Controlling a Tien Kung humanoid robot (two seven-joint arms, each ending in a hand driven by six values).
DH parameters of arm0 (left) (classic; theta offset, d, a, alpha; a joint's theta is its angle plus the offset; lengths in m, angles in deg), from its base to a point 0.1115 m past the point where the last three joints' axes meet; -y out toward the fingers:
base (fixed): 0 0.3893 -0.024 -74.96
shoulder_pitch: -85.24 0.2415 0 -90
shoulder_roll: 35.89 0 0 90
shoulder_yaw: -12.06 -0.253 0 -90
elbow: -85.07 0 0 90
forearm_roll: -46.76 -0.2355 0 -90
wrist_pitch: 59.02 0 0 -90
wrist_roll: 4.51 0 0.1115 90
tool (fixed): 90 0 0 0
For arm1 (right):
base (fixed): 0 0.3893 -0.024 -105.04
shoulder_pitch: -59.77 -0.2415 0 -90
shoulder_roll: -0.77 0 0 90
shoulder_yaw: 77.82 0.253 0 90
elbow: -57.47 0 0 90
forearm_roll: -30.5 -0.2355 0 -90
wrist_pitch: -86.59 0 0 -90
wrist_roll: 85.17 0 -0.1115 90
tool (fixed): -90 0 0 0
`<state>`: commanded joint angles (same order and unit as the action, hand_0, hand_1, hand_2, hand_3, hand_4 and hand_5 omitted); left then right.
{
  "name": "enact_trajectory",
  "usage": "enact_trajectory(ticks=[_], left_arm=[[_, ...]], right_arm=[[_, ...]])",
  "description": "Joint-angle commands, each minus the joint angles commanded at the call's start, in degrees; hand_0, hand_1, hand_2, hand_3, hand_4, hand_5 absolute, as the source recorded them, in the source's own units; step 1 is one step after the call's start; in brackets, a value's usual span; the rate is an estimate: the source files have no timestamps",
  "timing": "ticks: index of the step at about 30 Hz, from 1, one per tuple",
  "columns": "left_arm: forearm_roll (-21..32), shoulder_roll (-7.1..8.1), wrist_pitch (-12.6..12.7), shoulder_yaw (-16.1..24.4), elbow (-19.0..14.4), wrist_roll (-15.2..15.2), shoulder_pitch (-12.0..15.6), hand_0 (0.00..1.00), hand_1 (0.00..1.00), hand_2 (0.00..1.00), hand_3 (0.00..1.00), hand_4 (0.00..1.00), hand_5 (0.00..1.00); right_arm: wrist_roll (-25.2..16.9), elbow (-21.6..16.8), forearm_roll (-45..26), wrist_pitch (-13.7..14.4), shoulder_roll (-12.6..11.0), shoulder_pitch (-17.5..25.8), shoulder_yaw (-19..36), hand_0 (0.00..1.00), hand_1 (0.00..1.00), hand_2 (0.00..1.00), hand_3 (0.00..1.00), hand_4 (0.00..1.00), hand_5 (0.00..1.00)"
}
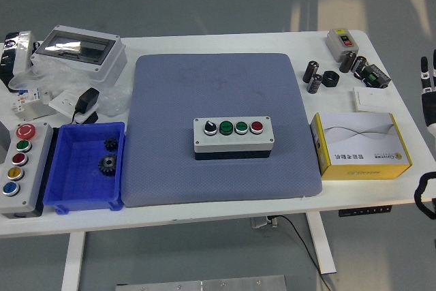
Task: Pick up the button,place it on the desk,press the button,press the button
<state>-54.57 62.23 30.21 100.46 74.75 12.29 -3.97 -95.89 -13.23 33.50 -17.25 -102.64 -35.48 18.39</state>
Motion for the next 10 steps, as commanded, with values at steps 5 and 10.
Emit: enact_trajectory(ticks=[5, 10], left_arm=[[-0.23, -0.33, 0.0, 0.03, 0.0, 0.14, 0.29, 0.622, 0.56, 0.519, 0.583, 0.579, 0.207], [-0.4, -0.5, -0.05, 0.05, 0.0, 0.07, 0.27, 0.623, 0.561, 0.522, 0.584, 0.58, 0.208]], right_arm=[[0.24, 0.17, -0.44, -0.32, -0.12, -0.19, -0.98, 0.733, 0.732, 0.788, 0.742, 0.727, 0.547], [0.41, 0.24, -0.5, -0.58, -0.19, -0.27, -1.55, 0.72, 0.722, 0.784, 0.737, 0.724, 0.54]])
